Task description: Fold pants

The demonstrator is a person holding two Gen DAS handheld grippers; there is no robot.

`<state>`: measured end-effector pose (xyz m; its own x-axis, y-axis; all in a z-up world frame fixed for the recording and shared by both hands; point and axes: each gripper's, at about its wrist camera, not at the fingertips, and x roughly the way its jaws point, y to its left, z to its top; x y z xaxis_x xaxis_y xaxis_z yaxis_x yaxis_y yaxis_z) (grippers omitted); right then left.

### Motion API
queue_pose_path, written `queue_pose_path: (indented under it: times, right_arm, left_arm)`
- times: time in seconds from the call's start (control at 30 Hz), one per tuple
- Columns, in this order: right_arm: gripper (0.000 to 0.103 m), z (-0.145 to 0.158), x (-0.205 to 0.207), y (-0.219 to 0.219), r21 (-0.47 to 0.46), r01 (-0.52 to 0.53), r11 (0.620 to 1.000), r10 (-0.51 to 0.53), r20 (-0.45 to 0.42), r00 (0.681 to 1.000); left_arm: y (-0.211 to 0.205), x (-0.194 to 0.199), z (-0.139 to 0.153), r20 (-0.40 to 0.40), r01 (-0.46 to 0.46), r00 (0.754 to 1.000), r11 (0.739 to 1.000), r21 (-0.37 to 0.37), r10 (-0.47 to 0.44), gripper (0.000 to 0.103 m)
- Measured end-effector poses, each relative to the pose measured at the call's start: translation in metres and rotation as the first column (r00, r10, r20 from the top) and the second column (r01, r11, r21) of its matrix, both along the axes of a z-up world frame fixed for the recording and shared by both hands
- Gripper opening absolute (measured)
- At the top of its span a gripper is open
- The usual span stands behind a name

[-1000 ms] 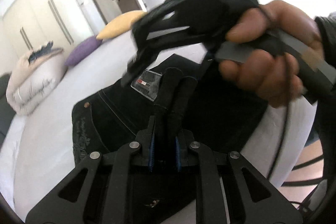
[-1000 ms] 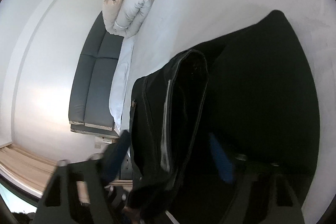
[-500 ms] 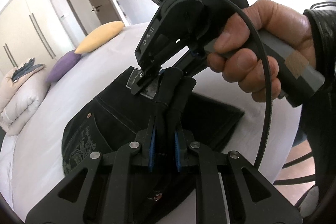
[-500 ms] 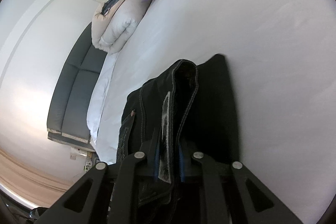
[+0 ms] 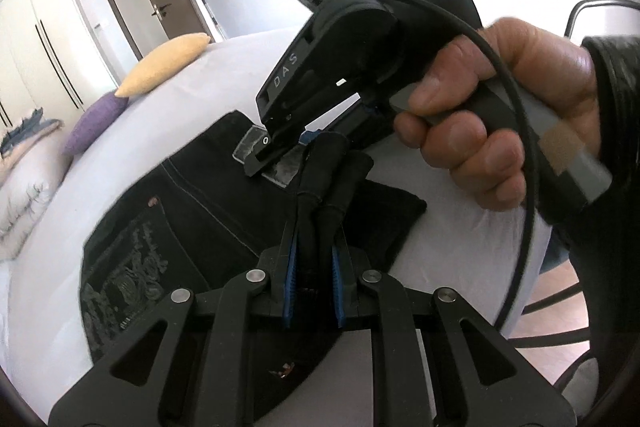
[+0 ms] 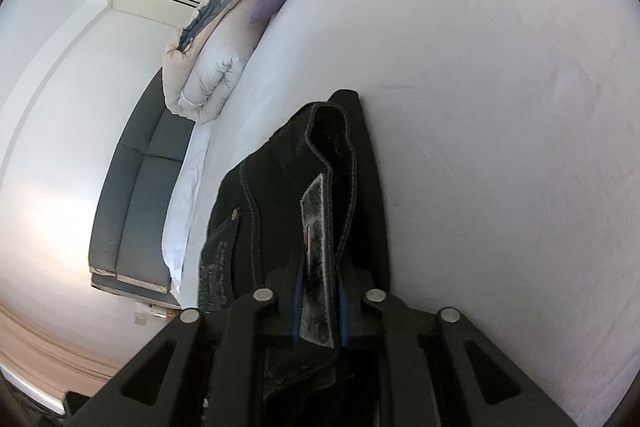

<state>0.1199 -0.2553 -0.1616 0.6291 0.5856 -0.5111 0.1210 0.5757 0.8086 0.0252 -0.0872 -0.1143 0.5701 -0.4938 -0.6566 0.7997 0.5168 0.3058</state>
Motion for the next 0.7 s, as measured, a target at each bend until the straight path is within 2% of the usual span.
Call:
queue_pose_path:
  times: [0.1,0.2,0.27,0.3,0.33,0.4,0.47,0.5,0.57,0.63,0.7]
  right_arm:
    - [0.014,0.001,-0.003,0.001,-0.015,0.009,1.000,-0.009,0.022,1.000]
    - [0.025,0.004,-0.009,-0.001,-0.002,0.028,1.000,-0.028,0.013,1.000]
    - [0.032,0.011,-0.021,-0.002,-0.033,0.057,0.998,-0.057,0.008,0.998]
    - [0.032,0.015,-0.027,-0.003,-0.051,0.070,0.996,-0.070,0.008,0.998]
    - [0.033,0.019,-0.033,-0.004,-0.073,0.088,0.993,-0.088,0.004,0.996]
    - [0.031,0.028,-0.046,-0.006,-0.116,0.116,0.986,-0.117,0.000,0.993]
    - [0.012,0.041,-0.055,-0.004,-0.126,0.118,0.985,-0.117,0.020,0.993]
    - [0.012,0.047,-0.057,-0.001,-0.129,0.111,0.985,-0.108,0.033,0.994]
    - [0.011,0.062,-0.056,0.009,-0.142,0.081,0.987,-0.072,0.064,0.995]
    - [0.010,0.075,-0.047,0.028,-0.182,0.025,0.983,-0.010,0.082,0.997]
    - [0.010,0.078,-0.038,0.043,-0.220,-0.011,0.975,0.027,0.071,0.997]
  left_arm:
    - [0.007,0.009,0.005,-0.031,-0.023,0.999,1.000,-0.020,0.022,0.016]
    - [0.024,0.013,0.017,-0.082,-0.031,0.996,0.998,-0.052,0.027,0.020]
    - [0.039,0.006,0.025,-0.117,-0.035,0.993,0.995,-0.092,0.024,0.025]
    - [0.048,0.007,0.029,-0.129,-0.043,0.991,0.992,-0.116,0.028,0.030]
    - [0.058,0.008,0.034,-0.140,-0.058,0.989,0.989,-0.139,0.038,0.043]
    - [0.081,0.017,0.045,-0.166,-0.115,0.983,0.975,-0.190,0.083,0.057]
    - [0.103,0.036,0.053,-0.220,-0.180,0.967,0.955,-0.235,0.128,0.057]
    - [0.114,0.052,0.053,-0.250,-0.214,0.956,0.946,-0.244,0.152,0.057]
    - [0.133,0.078,0.060,-0.298,-0.295,0.931,0.917,-0.269,0.212,0.050]
    - [0.146,0.115,0.060,-0.339,-0.383,0.895,0.890,-0.249,0.290,0.031]
    - [0.151,0.152,0.055,-0.364,-0.443,0.865,0.868,-0.226,0.346,0.029]
